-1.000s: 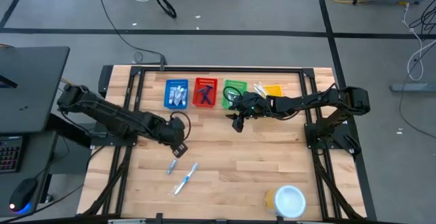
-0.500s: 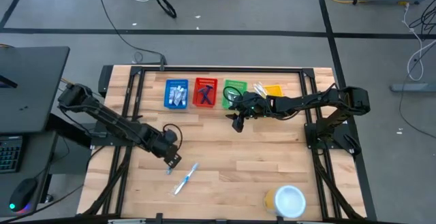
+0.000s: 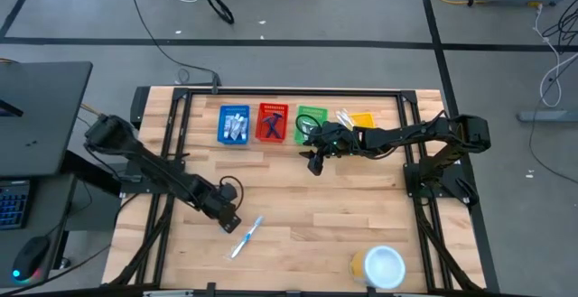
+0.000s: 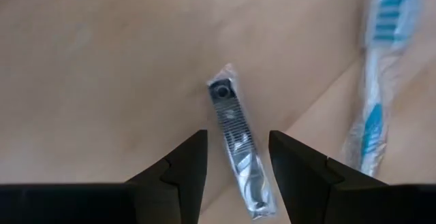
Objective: Pick & Place Travel size toiletries
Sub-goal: Put the silver nail cutter into the green bin
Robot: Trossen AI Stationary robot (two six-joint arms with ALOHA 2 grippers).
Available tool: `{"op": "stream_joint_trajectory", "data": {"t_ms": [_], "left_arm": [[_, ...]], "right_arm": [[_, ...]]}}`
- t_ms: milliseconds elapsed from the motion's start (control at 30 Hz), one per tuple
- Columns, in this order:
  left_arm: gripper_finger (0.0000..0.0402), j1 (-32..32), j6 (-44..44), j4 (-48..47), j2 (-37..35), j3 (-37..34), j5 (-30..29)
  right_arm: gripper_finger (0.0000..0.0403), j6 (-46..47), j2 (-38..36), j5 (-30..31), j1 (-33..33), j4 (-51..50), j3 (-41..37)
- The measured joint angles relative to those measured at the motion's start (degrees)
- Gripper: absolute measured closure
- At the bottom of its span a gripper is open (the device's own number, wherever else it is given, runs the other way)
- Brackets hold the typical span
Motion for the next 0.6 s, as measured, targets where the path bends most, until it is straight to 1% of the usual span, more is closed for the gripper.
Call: {"op": "stream_joint_trajectory", "data": {"t_ms": [67,167,367,500,600], "left_arm": [[0.0235,0.01,0.28,1.16,2.02,0.28,1.3],[0.0235,0.06,3.07,1.0,3.72,0.64,2.12],[0.0241,0.36,5.42,-0.07,4.1,0.72,0.8],[0.0276,0.48,6.95,-0.51,4.17,0.65,0.35],[0.0311,0.48,6.69,-0.82,4.17,0.63,-0.38]], "right_arm": [[0.0205,-0.07,0.0,0.0,0.0,-0.01,0.0],[0.0205,-0.07,0.0,-0.02,0.0,0.0,0.01],[0.0205,-0.07,0.0,-0.02,0.0,0.01,0.02],[0.0205,-0.07,0.0,-0.09,-0.01,-0.72,0.02],[0.0205,-0.07,-0.19,-0.23,-0.01,-4.51,0.01]]}}
